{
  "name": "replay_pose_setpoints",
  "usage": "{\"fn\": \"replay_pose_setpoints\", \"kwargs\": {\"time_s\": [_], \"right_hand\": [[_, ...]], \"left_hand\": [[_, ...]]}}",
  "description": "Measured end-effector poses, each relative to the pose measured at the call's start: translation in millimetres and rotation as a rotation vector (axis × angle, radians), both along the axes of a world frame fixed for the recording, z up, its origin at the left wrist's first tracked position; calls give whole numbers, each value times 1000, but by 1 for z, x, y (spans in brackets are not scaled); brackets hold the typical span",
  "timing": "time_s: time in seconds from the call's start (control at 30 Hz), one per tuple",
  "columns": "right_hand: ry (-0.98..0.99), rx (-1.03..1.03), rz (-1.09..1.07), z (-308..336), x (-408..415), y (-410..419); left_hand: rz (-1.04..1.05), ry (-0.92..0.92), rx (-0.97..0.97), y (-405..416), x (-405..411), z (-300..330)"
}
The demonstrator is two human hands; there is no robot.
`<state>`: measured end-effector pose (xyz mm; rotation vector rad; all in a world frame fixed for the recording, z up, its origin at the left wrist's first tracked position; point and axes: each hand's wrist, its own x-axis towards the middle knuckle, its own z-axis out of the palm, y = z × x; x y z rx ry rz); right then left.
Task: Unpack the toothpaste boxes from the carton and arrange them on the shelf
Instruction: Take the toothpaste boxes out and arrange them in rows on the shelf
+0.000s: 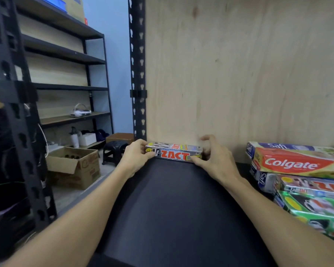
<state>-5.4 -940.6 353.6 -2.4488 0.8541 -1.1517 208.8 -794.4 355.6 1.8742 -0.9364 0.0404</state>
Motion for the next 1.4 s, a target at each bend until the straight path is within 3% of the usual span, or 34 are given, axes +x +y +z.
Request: {"fn": "replay_pose_setpoints", "kwargs": {"time_s": [0.17, 0.27, 0.53, 0.7, 0.83, 0.97, 1.2, 1.4], "right_hand": [[40, -31, -58, 3, -15, 28], [-2, -37, -51, 1, -39, 52], [-100, -221, -58, 6, -134, 115], [-82, -386, -284, 9, -203, 113], [32, -303, -568, 6, -259, 86], [125, -245, -716, 2, -295, 67], [229, -260, -692, -1, -295, 71], [263, -364, -522, 1, -286, 78]], "left_hand": [[-7, -119, 16, 18, -26, 5], [15, -86, -67, 38, -49, 8], [-214, -143, -46, 62, -149, 5], [-338, -134, -80, 49, -228, 7], [-401, -24, -37, 25, -282, 8], [-450, 48, 29, 10, -311, 12], [-442, 114, 46, 4, -294, 11], [-470, 126, 65, 5, -296, 9]]}}
